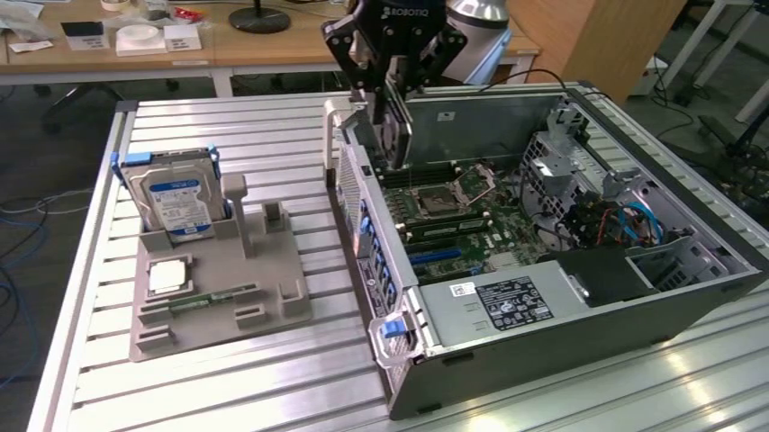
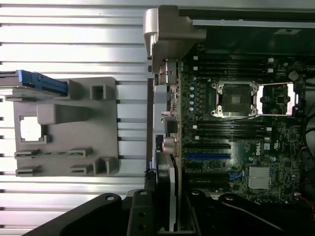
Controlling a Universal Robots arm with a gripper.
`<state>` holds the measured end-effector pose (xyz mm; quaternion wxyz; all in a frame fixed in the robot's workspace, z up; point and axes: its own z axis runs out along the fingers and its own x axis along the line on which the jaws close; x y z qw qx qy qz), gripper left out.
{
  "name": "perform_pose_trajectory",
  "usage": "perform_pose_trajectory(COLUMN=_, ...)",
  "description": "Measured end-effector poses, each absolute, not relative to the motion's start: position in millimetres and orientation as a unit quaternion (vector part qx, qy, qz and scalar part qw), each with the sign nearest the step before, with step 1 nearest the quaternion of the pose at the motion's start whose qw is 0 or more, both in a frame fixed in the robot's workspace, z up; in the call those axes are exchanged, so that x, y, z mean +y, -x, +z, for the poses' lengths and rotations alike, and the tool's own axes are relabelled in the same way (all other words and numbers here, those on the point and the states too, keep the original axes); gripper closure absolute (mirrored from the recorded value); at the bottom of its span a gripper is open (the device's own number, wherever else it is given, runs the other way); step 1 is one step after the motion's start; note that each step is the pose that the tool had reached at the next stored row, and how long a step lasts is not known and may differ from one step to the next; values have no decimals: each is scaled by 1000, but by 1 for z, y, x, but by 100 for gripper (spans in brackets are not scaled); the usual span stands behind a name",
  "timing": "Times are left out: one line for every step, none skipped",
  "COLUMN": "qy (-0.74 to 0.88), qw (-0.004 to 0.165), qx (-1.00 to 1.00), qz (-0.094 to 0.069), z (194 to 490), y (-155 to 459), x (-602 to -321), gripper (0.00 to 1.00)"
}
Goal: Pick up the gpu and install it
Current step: 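Pick up the gpu and move the gpu toward the slot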
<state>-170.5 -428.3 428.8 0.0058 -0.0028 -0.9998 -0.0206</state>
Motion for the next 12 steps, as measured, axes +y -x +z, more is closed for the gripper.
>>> perform_pose_trajectory(qy=3, qw=6, qx=-1000, qz=-21, z=429, y=168, x=-428, gripper=72)
perform_pose_trajectory(qy=2, qw=6, qx=-1000, qz=-21, z=429, y=165, x=-428, gripper=72)
perform_pose_trajectory(qy=2, qw=6, qx=-1000, qz=-21, z=429, y=163, x=-428, gripper=72)
perform_pose_trajectory(qy=2, qw=6, qx=-1000, qz=-21, z=428, y=161, x=-428, gripper=72)
perform_pose_trajectory(qy=2, qw=6, qx=-1000, qz=-21, z=428, y=159, x=-428, gripper=72)
perform_pose_trajectory(qy=2, qw=6, qx=-1000, qz=-21, z=428, y=157, x=-428, gripper=72)
perform_pose_trajectory(qy=2, qw=6, qx=-1000, qz=-21, z=428, y=155, x=-428, gripper=72)
perform_pose_trajectory(qy=2, qw=6, qx=-1000, qz=-21, z=428, y=153, x=-428, gripper=72)
perform_pose_trajectory(qy=2, qw=6, qx=-1000, qz=-21, z=428, y=151, x=-428, gripper=72)
perform_pose_trajectory(qy=2, qw=6, qx=-1000, qz=-21, z=428, y=149, x=-428, gripper=72)
perform_pose_trajectory(qy=2, qw=6, qx=-1000, qz=-20, z=428, y=148, x=-428, gripper=72)
perform_pose_trajectory(qy=2, qw=6, qx=-1000, qz=-21, z=428, y=147, x=-428, gripper=72)
